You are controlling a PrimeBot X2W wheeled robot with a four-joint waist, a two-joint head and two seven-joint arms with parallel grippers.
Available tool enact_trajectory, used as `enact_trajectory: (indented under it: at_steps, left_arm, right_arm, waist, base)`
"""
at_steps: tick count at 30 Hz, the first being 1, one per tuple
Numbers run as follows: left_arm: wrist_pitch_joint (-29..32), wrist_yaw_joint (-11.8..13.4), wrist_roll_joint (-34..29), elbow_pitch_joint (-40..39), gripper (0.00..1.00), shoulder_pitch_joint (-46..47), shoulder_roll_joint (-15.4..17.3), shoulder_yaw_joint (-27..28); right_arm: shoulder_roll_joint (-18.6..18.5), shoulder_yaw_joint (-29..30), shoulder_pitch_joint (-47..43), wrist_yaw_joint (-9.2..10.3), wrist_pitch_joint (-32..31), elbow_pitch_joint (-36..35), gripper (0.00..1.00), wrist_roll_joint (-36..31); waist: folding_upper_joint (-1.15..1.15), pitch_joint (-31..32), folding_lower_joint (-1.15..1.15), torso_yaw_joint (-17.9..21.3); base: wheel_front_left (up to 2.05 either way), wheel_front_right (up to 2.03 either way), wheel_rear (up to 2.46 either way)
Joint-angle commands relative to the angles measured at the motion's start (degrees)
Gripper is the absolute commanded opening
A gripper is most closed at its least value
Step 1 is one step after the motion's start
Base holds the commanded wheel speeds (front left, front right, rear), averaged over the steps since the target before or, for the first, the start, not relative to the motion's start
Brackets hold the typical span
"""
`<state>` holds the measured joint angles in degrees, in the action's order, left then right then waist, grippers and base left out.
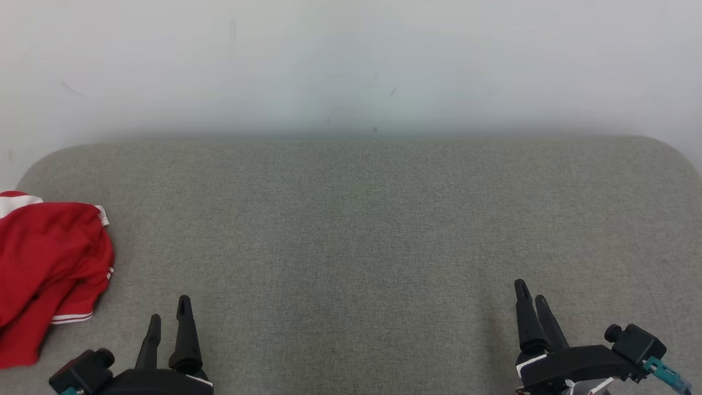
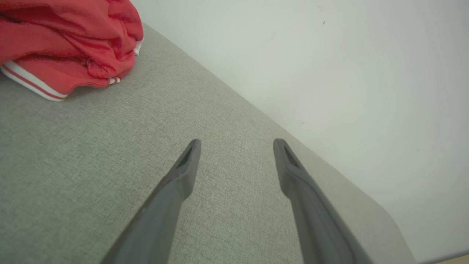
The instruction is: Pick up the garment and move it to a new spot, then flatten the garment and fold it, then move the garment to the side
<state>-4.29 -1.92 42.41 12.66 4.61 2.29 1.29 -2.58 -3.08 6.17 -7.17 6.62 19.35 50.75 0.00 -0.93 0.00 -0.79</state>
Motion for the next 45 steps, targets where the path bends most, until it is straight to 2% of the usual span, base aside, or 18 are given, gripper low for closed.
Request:
enact_trajectory:
  at_steps: [1, 8, 26, 45]
  left_arm:
    - [-0.82, 0.48, -3.1, -0.81, 1.0, -0.43, 0.39, -0.47]
    - [-2.08, 1.05, -9.7, -0.84, 1.0, -0.91, 1.37, -2.25]
    - [-4.98, 2.69, -21.55, -0.47, 1.0, -1.42, 3.6, -6.44]
    - [-7.78, 4.19, -28.89, -1.11, 1.0, -0.87, 4.15, -8.07]
  right_arm:
    - [-0.25, -0.41, 1.52, -0.31, 0.53, -0.01, 1.0, -2.25]
    - [-0.27, -0.63, 1.58, -0.33, 0.38, 1.3, 1.0, -7.57]
    - [-0.32, -1.1, 0.71, -0.38, 0.08, 1.63, 1.0, -19.03]
    - [-0.35, -2.87, 2.21, -0.39, 2.69, 2.91, 1.0, -26.21]
  waist:
    - [0.0, 0.11, 0.0, -0.01]
    - [0.0, 0.27, 0.0, -0.01]
    - [0.0, 0.46, 0.0, -0.28]
    - [0.0, -0.28, 0.0, -0.42]
  base:
    - [0.0, 0.0, 0.0]
    - [0.0, 0.0, 0.0]
    - [0.0, 0.0, 0.0]
    - [0.0, 0.0, 0.0]
